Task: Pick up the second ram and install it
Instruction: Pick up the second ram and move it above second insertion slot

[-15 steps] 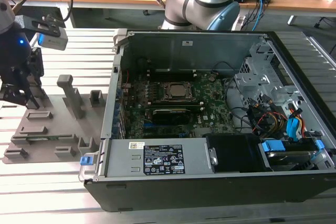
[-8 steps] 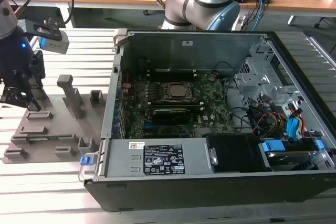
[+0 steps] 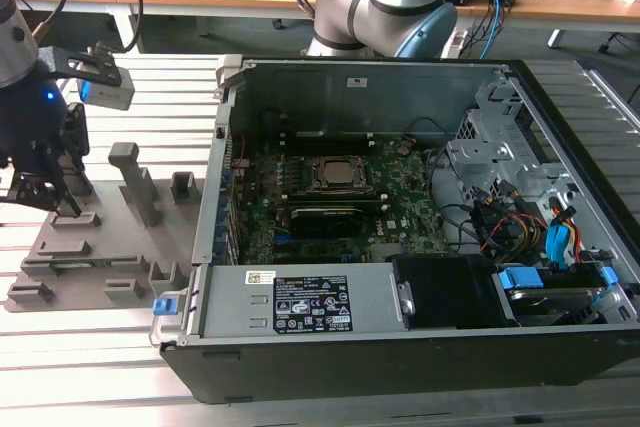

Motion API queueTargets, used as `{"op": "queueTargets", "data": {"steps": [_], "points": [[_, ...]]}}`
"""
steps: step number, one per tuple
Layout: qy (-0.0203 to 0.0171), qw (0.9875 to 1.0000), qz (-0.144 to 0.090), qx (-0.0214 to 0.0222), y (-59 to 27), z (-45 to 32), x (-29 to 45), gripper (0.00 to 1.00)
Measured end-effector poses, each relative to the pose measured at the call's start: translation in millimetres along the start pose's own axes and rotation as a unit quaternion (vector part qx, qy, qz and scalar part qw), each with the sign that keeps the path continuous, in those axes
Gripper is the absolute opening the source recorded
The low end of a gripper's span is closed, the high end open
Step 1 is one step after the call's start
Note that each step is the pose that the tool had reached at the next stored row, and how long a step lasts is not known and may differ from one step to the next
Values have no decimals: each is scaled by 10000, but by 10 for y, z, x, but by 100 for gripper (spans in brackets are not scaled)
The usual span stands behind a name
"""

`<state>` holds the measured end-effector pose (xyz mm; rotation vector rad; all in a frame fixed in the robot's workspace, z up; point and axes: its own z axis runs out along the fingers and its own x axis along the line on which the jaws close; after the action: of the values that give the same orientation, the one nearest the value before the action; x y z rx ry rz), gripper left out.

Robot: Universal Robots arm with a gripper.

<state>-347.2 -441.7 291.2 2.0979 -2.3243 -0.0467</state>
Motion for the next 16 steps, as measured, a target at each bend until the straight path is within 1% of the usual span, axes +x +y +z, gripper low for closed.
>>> {"op": "queueTargets", "data": {"steps": [1, 2, 3, 5, 6, 9, 11, 16], "points": [[-1, 10000, -1, 1, -2, 6, 6, 36], [-1, 10000, -1, 1, -5, 18, 31, 36], [0, 10000, -1, 0, -8, 26, 64, 36], [-1, 10000, -2, 1, -18, 74, 166, 36], [-1, 10000, -3, 1, -19, 90, 178, 36], [-1, 10000, -3, 0, -20, 136, 185, 36], [0, 10000, -4, 1, -23, 189, 186, 36], [0, 10000, -3, 1, -24, 262, 187, 36]]}}
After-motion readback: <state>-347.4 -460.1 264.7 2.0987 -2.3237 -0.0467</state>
